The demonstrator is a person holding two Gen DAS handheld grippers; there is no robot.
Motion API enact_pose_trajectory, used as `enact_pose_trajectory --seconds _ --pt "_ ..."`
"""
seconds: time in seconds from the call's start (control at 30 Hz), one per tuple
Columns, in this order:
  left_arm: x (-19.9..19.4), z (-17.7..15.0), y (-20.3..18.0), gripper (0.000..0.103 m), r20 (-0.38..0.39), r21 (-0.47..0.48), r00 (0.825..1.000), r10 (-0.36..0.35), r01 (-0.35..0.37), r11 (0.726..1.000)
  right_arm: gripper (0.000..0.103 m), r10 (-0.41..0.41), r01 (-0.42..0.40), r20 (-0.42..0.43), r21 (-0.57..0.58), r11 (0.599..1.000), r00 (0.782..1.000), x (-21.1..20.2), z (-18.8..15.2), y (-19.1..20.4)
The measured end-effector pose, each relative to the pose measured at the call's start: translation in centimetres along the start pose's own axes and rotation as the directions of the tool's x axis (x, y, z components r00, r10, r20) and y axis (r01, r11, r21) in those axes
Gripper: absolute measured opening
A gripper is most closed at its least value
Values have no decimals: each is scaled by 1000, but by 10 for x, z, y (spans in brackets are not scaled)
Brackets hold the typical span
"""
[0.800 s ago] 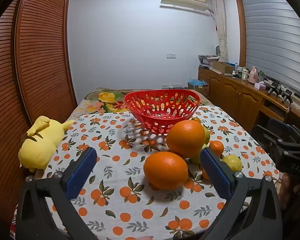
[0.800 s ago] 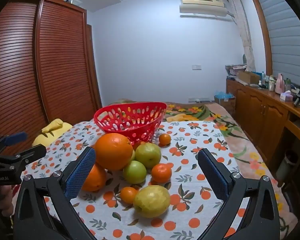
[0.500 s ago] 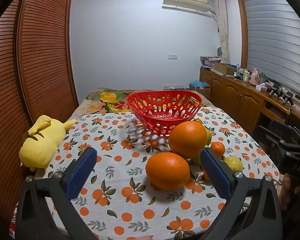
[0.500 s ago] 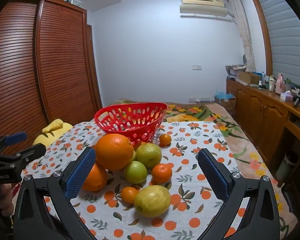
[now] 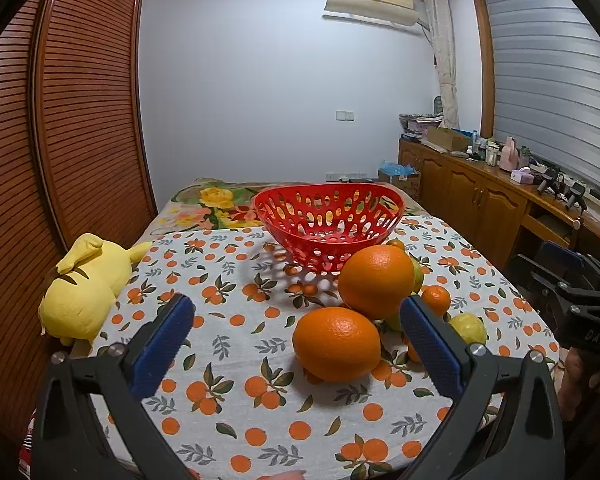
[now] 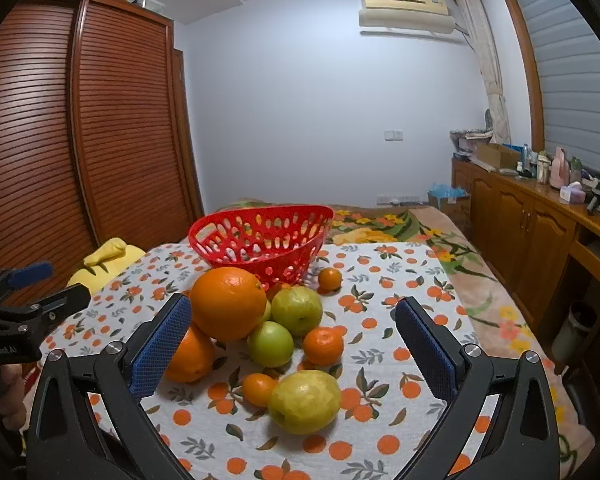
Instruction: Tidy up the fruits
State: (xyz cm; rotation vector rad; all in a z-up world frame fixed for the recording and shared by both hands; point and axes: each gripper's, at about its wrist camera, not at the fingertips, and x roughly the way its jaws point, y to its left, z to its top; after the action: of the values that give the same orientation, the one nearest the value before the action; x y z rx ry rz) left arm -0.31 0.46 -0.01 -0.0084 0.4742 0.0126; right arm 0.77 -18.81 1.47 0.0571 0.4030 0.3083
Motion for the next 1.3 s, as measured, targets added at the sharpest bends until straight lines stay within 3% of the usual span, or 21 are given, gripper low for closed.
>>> enact_pose_trajectory --seconds 1.3 --pt "-5 6 -1 103 7 -1 1000 0 0 1000 103 0 0 2 6 1000 1000 2 -2 -3"
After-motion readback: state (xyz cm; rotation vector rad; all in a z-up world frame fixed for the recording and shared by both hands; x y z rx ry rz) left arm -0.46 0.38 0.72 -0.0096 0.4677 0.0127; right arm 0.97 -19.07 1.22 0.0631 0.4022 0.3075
